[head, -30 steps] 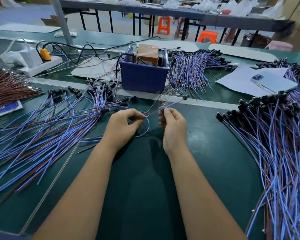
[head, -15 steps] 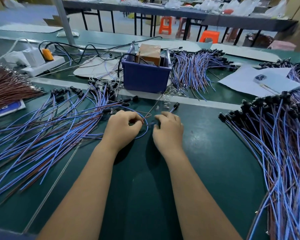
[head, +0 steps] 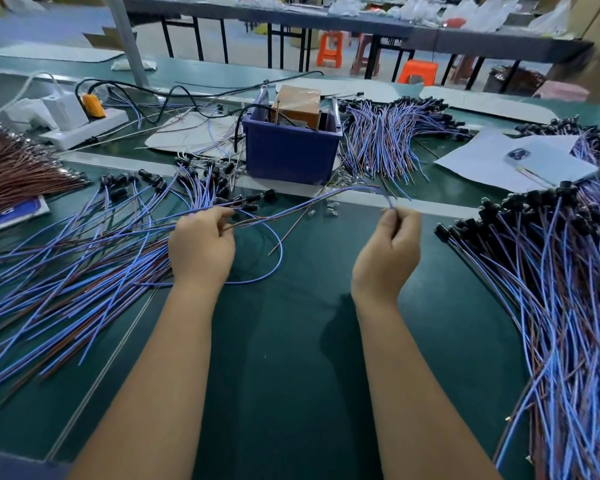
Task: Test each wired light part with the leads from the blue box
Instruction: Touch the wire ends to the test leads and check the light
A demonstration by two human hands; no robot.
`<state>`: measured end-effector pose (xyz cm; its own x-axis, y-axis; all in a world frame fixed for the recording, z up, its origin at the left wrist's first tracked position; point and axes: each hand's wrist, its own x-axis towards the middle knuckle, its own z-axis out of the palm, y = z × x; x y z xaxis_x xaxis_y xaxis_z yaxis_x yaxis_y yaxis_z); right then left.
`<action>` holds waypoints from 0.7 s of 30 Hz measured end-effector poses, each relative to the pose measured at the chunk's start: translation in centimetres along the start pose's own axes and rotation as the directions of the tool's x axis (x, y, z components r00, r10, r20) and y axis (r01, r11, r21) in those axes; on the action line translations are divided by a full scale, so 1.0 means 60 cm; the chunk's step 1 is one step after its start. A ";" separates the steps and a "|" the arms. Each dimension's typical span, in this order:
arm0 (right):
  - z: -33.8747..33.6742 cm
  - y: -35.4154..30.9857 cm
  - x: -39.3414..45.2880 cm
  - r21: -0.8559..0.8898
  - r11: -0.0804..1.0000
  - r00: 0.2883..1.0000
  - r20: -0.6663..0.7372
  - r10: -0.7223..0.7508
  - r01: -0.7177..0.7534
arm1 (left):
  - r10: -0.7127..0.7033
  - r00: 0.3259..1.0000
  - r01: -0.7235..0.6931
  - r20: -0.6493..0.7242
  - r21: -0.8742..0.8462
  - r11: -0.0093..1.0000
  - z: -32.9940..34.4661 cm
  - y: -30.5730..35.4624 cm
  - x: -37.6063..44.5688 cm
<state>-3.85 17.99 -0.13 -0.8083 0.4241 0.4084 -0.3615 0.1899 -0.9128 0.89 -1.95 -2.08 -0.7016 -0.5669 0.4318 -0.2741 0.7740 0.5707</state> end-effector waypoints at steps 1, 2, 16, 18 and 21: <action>-0.002 -0.001 0.002 0.064 0.998 0.999 -0.050 0.013 -0.010 | 0.019 1.000 -0.020 0.015 0.077 0.997 0.002 0.004 -0.003; -0.003 -0.003 0.004 0.112 0.994 0.997 -0.076 0.023 -0.014 | 0.035 0.999 -0.038 0.018 0.135 0.990 0.004 0.010 -0.007; 0.013 -0.018 -0.023 0.302 0.953 0.998 -0.061 0.032 -0.013 | 0.327 0.905 -0.263 0.272 -0.244 0.933 0.027 0.072 -0.044; 0.004 -0.017 0.001 0.373 0.925 0.969 -0.193 0.157 -0.076 | 0.262 0.935 -0.236 0.239 -0.134 0.963 0.030 0.072 -0.043; -0.015 -0.012 0.027 0.376 0.922 0.923 -0.317 0.216 -0.087 | 0.192 0.966 -0.191 0.176 -0.018 0.981 0.030 0.074 -0.043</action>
<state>-4.47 19.33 1.21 -0.6770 0.7137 0.1796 -0.4382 -0.1948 -0.8775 0.28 3.47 -1.89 -0.8457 -0.3494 0.4034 -0.1226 0.8629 0.4902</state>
